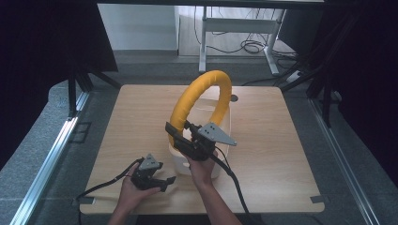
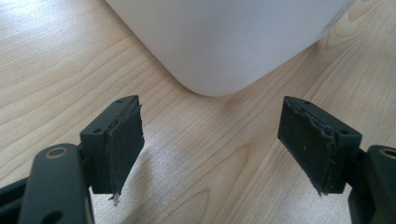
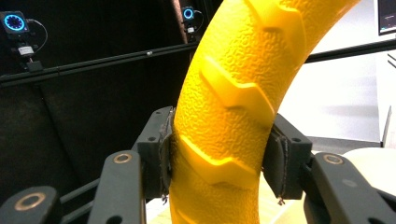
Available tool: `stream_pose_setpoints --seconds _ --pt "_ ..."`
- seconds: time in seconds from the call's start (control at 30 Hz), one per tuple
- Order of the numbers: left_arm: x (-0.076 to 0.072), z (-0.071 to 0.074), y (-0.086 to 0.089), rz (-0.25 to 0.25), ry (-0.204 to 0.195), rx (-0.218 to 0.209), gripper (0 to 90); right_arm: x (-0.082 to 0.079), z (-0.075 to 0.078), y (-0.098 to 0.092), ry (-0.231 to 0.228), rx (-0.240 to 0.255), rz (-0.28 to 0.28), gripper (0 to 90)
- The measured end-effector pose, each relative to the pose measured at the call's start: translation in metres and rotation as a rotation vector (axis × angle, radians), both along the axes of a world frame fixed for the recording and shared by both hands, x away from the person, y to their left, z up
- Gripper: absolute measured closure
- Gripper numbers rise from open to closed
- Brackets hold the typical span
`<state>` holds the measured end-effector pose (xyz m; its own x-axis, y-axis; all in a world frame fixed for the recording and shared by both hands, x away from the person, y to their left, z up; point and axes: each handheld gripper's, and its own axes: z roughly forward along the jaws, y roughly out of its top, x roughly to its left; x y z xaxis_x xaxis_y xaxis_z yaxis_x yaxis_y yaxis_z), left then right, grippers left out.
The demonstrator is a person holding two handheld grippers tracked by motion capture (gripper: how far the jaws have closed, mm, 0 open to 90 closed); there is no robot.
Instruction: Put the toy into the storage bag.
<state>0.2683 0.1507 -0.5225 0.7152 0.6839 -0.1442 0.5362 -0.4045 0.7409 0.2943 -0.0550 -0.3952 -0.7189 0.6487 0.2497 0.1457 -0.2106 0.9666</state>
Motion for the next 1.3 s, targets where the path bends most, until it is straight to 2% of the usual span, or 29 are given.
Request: stream_pose_setpoints --seconds 0.3,0.9,1.3 --pt "0.0 0.0 0.0 -0.003 0.002 0.004 22.4 -0.001 -0.003 0.002 0.004 -0.009 0.002 49.4" --pt "0.0 -0.002 -0.001 -0.006 0.006 0.009 22.4 0.0 -0.013 0.005 0.053 -0.012 0.007 48.4" --pt "0.0 -0.002 -0.001 -0.008 0.008 0.01 22.3 -0.002 -0.014 0.005 0.057 -0.046 0.0 47.0"
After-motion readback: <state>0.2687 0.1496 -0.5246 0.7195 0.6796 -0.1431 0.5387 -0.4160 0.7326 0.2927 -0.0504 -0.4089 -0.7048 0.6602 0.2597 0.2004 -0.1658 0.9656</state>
